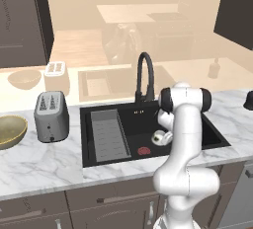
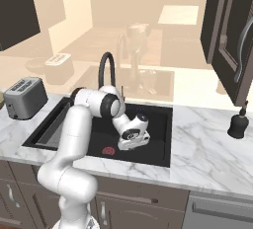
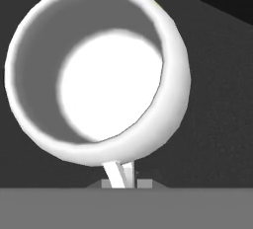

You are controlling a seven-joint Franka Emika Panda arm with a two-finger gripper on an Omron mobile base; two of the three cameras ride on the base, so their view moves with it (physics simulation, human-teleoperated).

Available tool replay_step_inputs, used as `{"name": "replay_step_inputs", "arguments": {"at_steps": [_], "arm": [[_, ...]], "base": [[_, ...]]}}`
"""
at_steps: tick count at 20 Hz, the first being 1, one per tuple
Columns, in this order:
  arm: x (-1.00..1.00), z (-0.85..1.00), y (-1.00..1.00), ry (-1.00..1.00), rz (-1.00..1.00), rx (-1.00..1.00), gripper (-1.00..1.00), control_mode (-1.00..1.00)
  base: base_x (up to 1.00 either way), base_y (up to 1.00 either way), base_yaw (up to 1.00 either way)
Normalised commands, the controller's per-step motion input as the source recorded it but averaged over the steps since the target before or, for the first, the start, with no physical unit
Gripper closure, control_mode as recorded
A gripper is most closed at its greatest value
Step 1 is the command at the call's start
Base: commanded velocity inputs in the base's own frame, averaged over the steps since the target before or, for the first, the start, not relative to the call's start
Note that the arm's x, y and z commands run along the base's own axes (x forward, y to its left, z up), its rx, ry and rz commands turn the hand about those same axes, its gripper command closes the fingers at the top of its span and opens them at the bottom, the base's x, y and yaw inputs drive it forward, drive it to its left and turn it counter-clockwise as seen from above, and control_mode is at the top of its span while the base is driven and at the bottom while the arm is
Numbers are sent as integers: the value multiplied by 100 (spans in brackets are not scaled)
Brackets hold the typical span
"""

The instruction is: Pick the mug and place it in the sink. Pick the bowl and place it in the open cabinet and then close the cabinet.

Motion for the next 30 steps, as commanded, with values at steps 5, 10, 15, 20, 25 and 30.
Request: {"name": "replay_step_inputs", "arguments": {"at_steps": [5, 10, 15, 20, 25, 30], "arm": [[33, -25, 0, 0, 0, -3, 100, -100], [43, -20, 0, 0, 0, -1, 100, -100], [36, -15, 0, 0, 0, 0, 100, -100], [19, -19, 0, 0, 0, 0, -100, -100], [-2, 0, -4, 0, 0, 0, -100, -100], [-53, 15, -1, -16, 0, -1, -100, -100]], "base": [[0, 0, 0], [0, 0, 0], [0, 0, 0], [0, 0, 0], [0, 0, 0], [0, 0, 0]]}}
